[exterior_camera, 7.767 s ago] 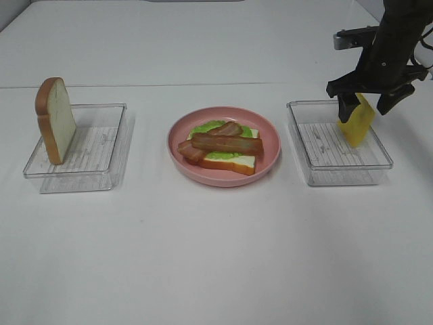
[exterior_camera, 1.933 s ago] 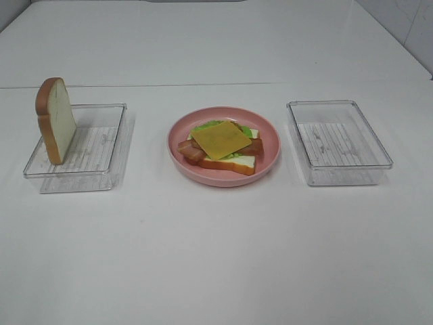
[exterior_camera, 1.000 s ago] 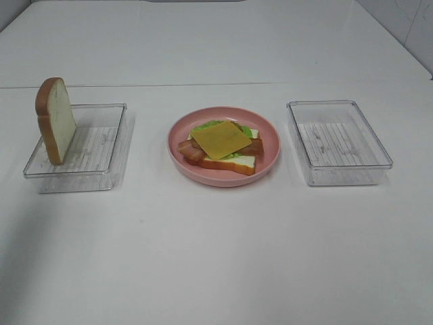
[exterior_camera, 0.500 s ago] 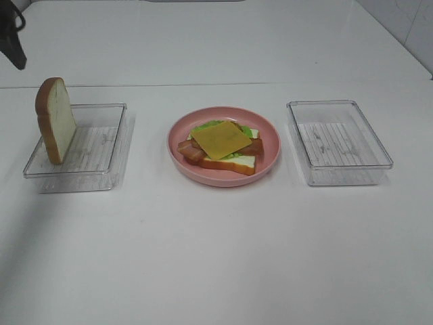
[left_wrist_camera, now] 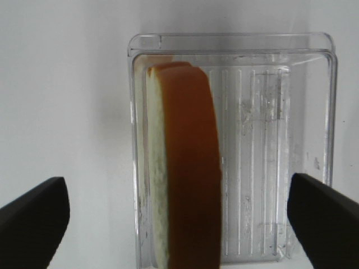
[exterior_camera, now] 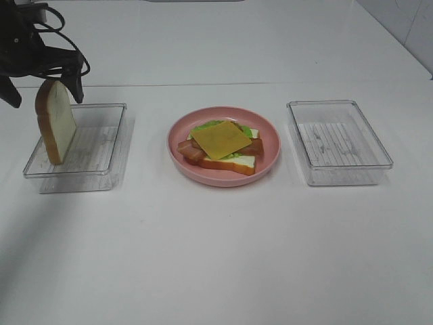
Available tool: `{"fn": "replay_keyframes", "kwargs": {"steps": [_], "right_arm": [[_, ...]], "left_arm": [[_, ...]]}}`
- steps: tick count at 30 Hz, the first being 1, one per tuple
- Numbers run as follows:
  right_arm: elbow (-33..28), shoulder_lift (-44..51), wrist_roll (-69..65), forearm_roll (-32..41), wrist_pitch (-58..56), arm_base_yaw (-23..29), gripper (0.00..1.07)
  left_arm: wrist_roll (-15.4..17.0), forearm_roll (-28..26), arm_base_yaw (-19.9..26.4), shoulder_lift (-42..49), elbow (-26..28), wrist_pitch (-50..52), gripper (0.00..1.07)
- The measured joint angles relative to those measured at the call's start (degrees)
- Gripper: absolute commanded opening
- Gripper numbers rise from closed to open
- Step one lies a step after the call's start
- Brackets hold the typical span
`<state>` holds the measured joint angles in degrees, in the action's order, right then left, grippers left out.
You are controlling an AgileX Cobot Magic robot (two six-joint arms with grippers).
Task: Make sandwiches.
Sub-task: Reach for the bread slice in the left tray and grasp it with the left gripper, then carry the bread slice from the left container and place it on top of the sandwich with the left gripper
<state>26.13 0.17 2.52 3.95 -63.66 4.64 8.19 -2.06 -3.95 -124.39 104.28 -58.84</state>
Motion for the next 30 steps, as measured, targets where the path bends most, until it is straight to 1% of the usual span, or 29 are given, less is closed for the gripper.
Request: {"fn": "replay_keyframes", "kwargs": {"steps": [2, 3, 4, 5, 6, 7, 8, 9, 13, 15, 17, 18, 20, 21, 22, 23, 24, 25, 26, 27, 28, 29, 30], "right_arm": [[0.0, 0.0, 0.0, 0.0, 0.0, 0.0, 0.99], [0.0, 0.0, 0.0, 0.0, 0.0, 0.0, 0.99], [0.0, 0.0, 0.0, 0.0, 0.0, 0.0, 0.99], [0.0, 0.0, 0.0, 0.0, 0.0, 0.0, 0.99], [0.0, 0.0, 0.0, 0.0, 0.0, 0.0, 0.99], [0.0, 0.0, 0.0, 0.0, 0.0, 0.0, 0.99], [0.0, 0.0, 0.0, 0.0, 0.0, 0.0, 0.99], [0.0, 0.0, 0.0, 0.0, 0.0, 0.0, 0.99], [0.0, 0.0, 0.0, 0.0, 0.0, 0.0, 0.99], [0.0, 0.0, 0.0, 0.0, 0.0, 0.0, 0.99], [0.0, 0.0, 0.0, 0.0, 0.0, 0.0, 0.99], [0.0, 0.0, 0.0, 0.0, 0.0, 0.0, 0.99], [0.0, 0.0, 0.0, 0.0, 0.0, 0.0, 0.99], [0.0, 0.0, 0.0, 0.0, 0.0, 0.0, 0.99], [0.0, 0.0, 0.0, 0.0, 0.0, 0.0, 0.99], [0.0, 0.0, 0.0, 0.0, 0.0, 0.0, 0.99], [0.0, 0.0, 0.0, 0.0, 0.0, 0.0, 0.99], [0.0, 0.0, 0.0, 0.0, 0.0, 0.0, 0.99], [0.0, 0.0, 0.0, 0.0, 0.0, 0.0, 0.99], [0.0, 0.0, 0.0, 0.0, 0.0, 0.0, 0.99], [0.0, 0.0, 0.0, 0.0, 0.0, 0.0, 0.99], [0.0, 0.0, 0.0, 0.0, 0.0, 0.0, 0.99], [0.0, 0.0, 0.0, 0.0, 0.0, 0.0, 0.99]], "left_arm": [[0.1, 0.3, 0.0, -0.6, 0.3, -0.5, 0.76], [0.1, 0.3, 0.0, -0.6, 0.3, -0.5, 0.76], [0.5, 0.9, 0.0, -0.7, 0.3, -0.9, 0.56], [0.5, 0.9, 0.0, -0.7, 0.3, -0.9, 0.56], [0.7, 1.5, 0.0, -0.7, 0.3, -1.1, 0.32], [0.9, 1.6, 0.0, -0.7, 0.3, -1.3, 0.22], [0.9, 1.6, 0.0, -0.7, 0.3, -1.3, 0.22], [1.0, 1.7, 0.0, -0.7, 0.3, -1.7, 0.00], [1.1, 2.1, 0.0, -0.7, 0.7, -2.6, 0.00], [1.1, 2.1, 0.0, -0.6, 1.5, -4.1, 0.00], [1.1, 2.1, 0.0, 0.6, 3.7, -7.0, 0.00], [1.1, 2.1, 0.0, 0.6, 3.7, -7.0, 0.00], [1.1, -0.6, 0.0, 3.4, 6.8, -8.7, 0.00], [1.1, -0.6, 0.0, 3.4, 6.8, -8.7, 0.00], [0.8, -3.7, -0.2, 5.4, 8.8, -8.7, 0.00], [-0.3, -8.1, -0.9, 7.2, 10.4, -8.1, 0.00], [-0.3, -8.1, -0.9, 7.2, 10.4, -8.1, 0.00], [-1.0, -10.1, -1.4, 7.7, 10.8, -7.8, 0.00], [-2.8, -15.7, -2.8, 8.1, 11.4, -7.0, 0.00], [-2.8, -15.7, -2.8, 8.1, 11.4, -7.0, 0.00], [-4.0, -18.6, -3.6, 8.0, 11.5, -6.6, 0.00], [-4.0, -18.6, -3.6, 8.0, 11.5, -6.6, 0.00], [-6.4, -23.9, -5.4, 7.1, 11.5, -6.0, 0.00]]}}
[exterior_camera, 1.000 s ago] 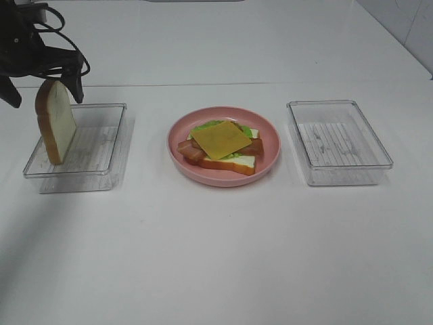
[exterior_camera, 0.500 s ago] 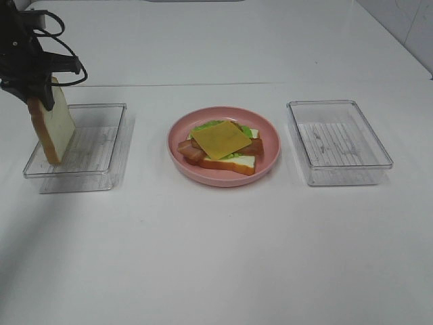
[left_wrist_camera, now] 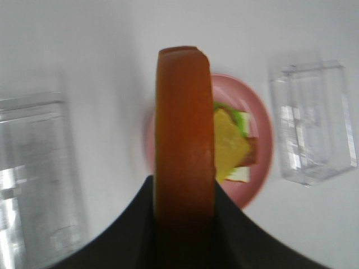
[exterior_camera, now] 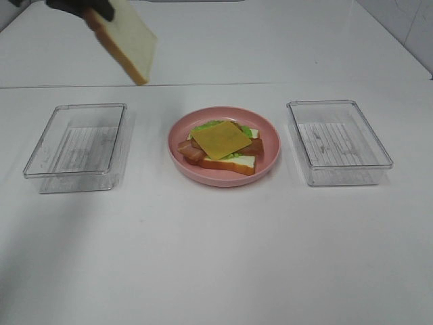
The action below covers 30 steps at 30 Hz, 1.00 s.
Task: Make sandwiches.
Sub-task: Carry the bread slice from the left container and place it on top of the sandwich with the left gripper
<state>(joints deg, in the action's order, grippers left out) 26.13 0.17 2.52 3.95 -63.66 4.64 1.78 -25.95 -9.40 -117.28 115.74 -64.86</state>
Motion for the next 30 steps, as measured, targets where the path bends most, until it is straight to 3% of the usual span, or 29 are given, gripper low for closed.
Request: {"fn": "replay_keyframes", "kwargs": {"steps": [1, 4, 6, 7, 9, 12, 21, 24, 25, 26, 27, 28, 29, 30], "right_arm": [[0.0, 0.0, 0.0, 0.1, 0.0, 0.0, 0.99], [0.0, 0.0, 0.0, 0.1, 0.0, 0.0, 0.99], [0.0, 0.0, 0.0, 0.1, 0.0, 0.0, 0.99], [0.0, 0.0, 0.0, 0.1, 0.0, 0.0, 0.99], [0.0, 0.0, 0.0, 0.1, 0.0, 0.0, 0.99], [0.0, 0.0, 0.0, 0.1, 0.0, 0.0, 0.99], [0.0, 0.0, 0.0, 0.1, 0.0, 0.0, 0.99], [0.0, 0.0, 0.0, 0.1, 0.0, 0.0, 0.99], [0.0, 0.0, 0.0, 0.1, 0.0, 0.0, 0.99], [0.0, 0.0, 0.0, 0.1, 0.0, 0.0, 0.99], [0.0, 0.0, 0.0, 0.1, 0.0, 0.0, 0.99], [0.0, 0.0, 0.0, 0.2, 0.0, 0.0, 0.99], [0.0, 0.0, 0.0, 0.2, 0.0, 0.0, 0.99], [0.0, 0.0, 0.0, 0.2, 0.0, 0.0, 0.99]], "left_arm": [[-2.8, -5.3, -1.7, -1.4, 0.0, 0.9, 0.00], [-4.1, -8.1, -2.6, -2.2, 0.0, 1.3, 0.00], [-8.0, -17.3, -5.8, -6.3, 0.0, 3.8, 0.00], [-8.0, -17.3, -5.8, -6.3, 0.0, 3.8, 0.00], [-10.7, -23.0, -7.7, -10.0, 0.0, 5.2, 0.00], [-12.7, -27.2, -8.8, -14.3, 0.0, 5.7, 0.00], [-12.2, -26.4, -9.3, -22.6, 0.0, 6.1, 0.00], [-11.5, -23.4, -9.3, -23.4, 0.0, 6.9, 0.17], [-11.2, -21.4, -9.3, -23.4, 0.1, 6.9, 0.40], [-11.2, -21.4, -9.3, -23.4, 0.1, 6.9, 0.40], [-11.2, -20.5, -9.3, -23.3, 0.2, 6.7, 0.59], [-11.3, -17.2, -9.3, -23.3, 1.2, 5.8, 0.93], [-11.3, -17.2, -9.3, -23.3, 1.2, 5.8, 0.93], [-11.1, -14.6, -9.3, -23.0, 2.8, 4.2, 1.02]]}}
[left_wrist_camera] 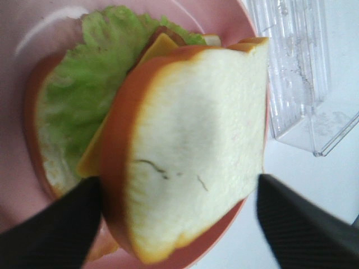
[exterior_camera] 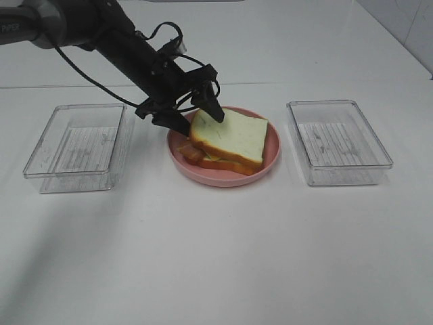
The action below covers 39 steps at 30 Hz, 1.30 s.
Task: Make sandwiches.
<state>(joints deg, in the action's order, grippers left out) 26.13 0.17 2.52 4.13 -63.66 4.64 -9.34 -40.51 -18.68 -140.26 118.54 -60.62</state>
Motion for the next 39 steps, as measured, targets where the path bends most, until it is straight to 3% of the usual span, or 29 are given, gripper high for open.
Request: {"fn": "replay_keyframes", "kwargs": {"steps": [5, 6, 7, 8, 9, 10, 11, 12, 13, 15, 16, 17, 18, 19, 20, 21, 22, 23, 24, 25, 26, 28, 29, 30, 33, 34, 36, 38, 39], "right_arm": [[0.0, 0.0, 0.0, 0.0, 0.0, 0.0, 0.99], [0.0, 0.0, 0.0, 0.0, 0.0, 0.0, 0.99], [0.0, 0.0, 0.0, 0.0, 0.0, 0.0, 0.99], [0.0, 0.0, 0.0, 0.0, 0.0, 0.0, 0.99], [0.0, 0.0, 0.0, 0.0, 0.0, 0.0, 0.99], [0.0, 0.0, 0.0, 0.0, 0.0, 0.0, 0.99], [0.0, 0.0, 0.0, 0.0, 0.0, 0.0, 0.99], [0.0, 0.0, 0.0, 0.0, 0.0, 0.0, 0.99], [0.0, 0.0, 0.0, 0.0, 0.0, 0.0, 0.99], [0.0, 0.0, 0.0, 0.0, 0.0, 0.0, 0.99], [0.0, 0.0, 0.0, 0.0, 0.0, 0.0, 0.99], [0.0, 0.0, 0.0, 0.0, 0.0, 0.0, 0.99], [0.0, 0.0, 0.0, 0.0, 0.0, 0.0, 0.99], [0.0, 0.0, 0.0, 0.0, 0.0, 0.0, 0.99], [0.0, 0.0, 0.0, 0.0, 0.0, 0.0, 0.99], [0.0, 0.0, 0.0, 0.1, 0.0, 0.0, 0.99], [0.0, 0.0, 0.0, 0.1, 0.0, 0.0, 0.99], [0.0, 0.0, 0.0, 0.1, 0.0, 0.0, 0.99], [0.0, 0.0, 0.0, 0.2, 0.0, 0.0, 0.99], [0.0, 0.0, 0.0, 0.2, 0.0, 0.0, 0.99], [0.0, 0.0, 0.0, 0.3, 0.0, 0.0, 0.99], [0.0, 0.0, 0.0, 0.3, 0.0, 0.0, 0.99], [0.0, 0.0, 0.0, 0.3, 0.0, 0.0, 0.99], [0.0, 0.0, 0.0, 0.3, 0.0, 0.0, 0.99], [0.0, 0.0, 0.0, 0.3, 0.0, 0.0, 0.99], [0.0, 0.0, 0.0, 0.4, 0.0, 0.0, 0.99], [0.0, 0.0, 0.0, 0.4, 0.0, 0.0, 0.99], [0.0, 0.0, 0.0, 0.4, 0.0, 0.0, 0.99], [0.0, 0.0, 0.0, 0.4, 0.0, 0.0, 0.99]], "left_arm": [[3.1, 4.9, 0.1, 2.5, 4.9, -3.6, 1.01], [6.7, 10.5, 0.1, 4.7, 7.6, -6.4, 1.01], [6.7, 10.5, 0.1, 4.7, 7.6, -6.4, 1.01], [8.5, 14.3, 0.1, 6.1, 8.8, -7.4, 1.01], [10.9, 21.5, 0.1, 9.9, 9.1, -8.0, 1.01], [10.9, 21.5, 0.1, 9.9, 9.1, -8.0, 1.01], [12.1, 28.0, 0.1, 14.7, 6.5, -8.1, 1.01], [12.1, 28.0, 0.1, 14.7, 6.5, -8.1, 1.01], [12.7, 32.7, 1.1, 21.2, 1.1, -8.1, 1.01], [12.7, 33.8, 1.6, 24.2, -1.8, -8.1, 1.01], [12.1, 35.1, 3.6, 32.5, -10.8, -8.1, 1.01], [12.1, 35.1, 3.6, 32.5, -10.8, -8.1, 1.01], [11.3, 35.3, 5.3, 37.0, -16.0, -8.1, 1.01], [9.3, 35.5, 9.4, 45.7, -26.4, -8.0, 1.01], [9.3, 35.5, 9.4, 45.7, -26.4, -8.0, 1.01], [6.7, 35.5, 14.2, 55.2, -36.9, -6.6, 1.01], [6.7, 35.5, 14.2, 55.2, -36.9, -6.6, 1.01], [5.6, 35.1, 16.9, 60.7, -42.4, -4.6, 1.01], [3.7, 33.1, 21.1, 70.5, -52.0, 0.0, 1.01], [3.7, 33.1, 21.1, 70.5, -52.0, 0.0, 1.01], [1.0, 30.7, 23.3, 80.7, -58.8, 3.4, 1.00], [-0.4, 29.6, 23.5, 85.5, -61.9, 3.8, 1.00], [-1.4, 28.9, 23.6, 93.4, -66.8, 3.2, 1.00], [-1.4, 28.9, 23.6, 93.4, -66.8, 3.2, 1.00], [-0.1, 29.5, 23.7, 104.9, -73.5, 1.7, 1.00], [0.2, 29.7, 23.8, 112.8, -77.3, 0.9, 1.00], [0.2, 29.8, 23.8, 116.8, -79.0, 0.7, 1.00], [-0.3, 30.1, 23.8, 130.1, -83.8, 0.4, 1.00], [-0.3, 30.1, 23.8, 130.1, -83.8, 0.4, 1.00]]}}
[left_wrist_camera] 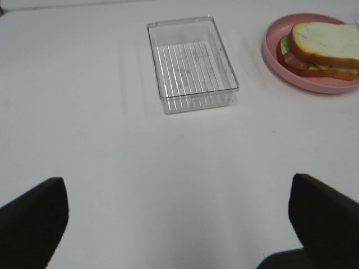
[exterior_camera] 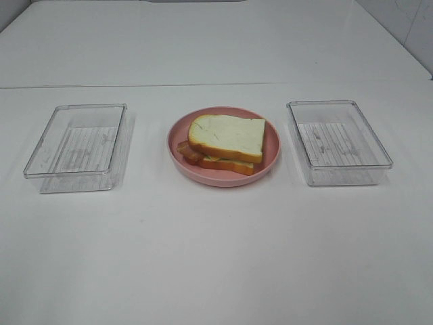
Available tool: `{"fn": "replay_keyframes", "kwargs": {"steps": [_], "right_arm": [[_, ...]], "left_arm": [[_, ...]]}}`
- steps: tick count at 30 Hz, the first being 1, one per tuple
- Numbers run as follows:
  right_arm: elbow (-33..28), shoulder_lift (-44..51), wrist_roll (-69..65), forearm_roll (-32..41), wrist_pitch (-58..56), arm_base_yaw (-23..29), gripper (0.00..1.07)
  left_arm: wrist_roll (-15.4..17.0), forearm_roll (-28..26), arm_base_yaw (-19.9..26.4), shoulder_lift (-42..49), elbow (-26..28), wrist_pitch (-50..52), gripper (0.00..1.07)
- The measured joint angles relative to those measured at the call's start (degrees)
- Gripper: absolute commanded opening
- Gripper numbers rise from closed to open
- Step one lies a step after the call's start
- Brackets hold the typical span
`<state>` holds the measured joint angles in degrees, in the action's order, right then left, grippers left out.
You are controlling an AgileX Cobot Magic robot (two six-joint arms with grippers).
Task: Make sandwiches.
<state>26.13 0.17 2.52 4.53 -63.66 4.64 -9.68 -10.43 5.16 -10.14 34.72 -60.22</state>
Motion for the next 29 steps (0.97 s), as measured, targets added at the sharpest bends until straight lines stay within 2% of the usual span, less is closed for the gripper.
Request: {"fn": "replay_keyframes", "kwargs": {"steps": [2, 4, 8, 10, 18, 29], "right_arm": [[0.0, 0.0, 0.0, 0.0, 0.0, 0.0, 0.99], [0.0, 0.0, 0.0, 0.0, 0.0, 0.0, 0.99], [0.0, 0.0, 0.0, 0.1, 0.0, 0.0, 0.99], [0.0, 0.0, 0.0, 0.5, 0.1, 0.0, 0.99], [0.0, 0.0, 0.0, 0.6, 0.1, 0.0, 0.99], [0.0, 0.0, 0.0, 0.6, 0.0, 0.0, 0.99]], "left_arm": [[0.2, 0.2, 0.0, 3.0, -1.0, -0.8, 1.00], [1.6, 2.3, 0.0, 10.0, -2.6, -6.1, 0.99], [1.8, 5.2, 0.0, 10.3, -2.6, -6.7, 0.97], [3.4, 9.4, -1.0, 10.4, -3.6, -5.1, 0.96], [5.4, 10.1, -1.5, 10.5, -4.8, -2.3, 0.96], [5.4, 10.1, -1.5, 10.5, -5.0, -1.5, 0.96]]}}
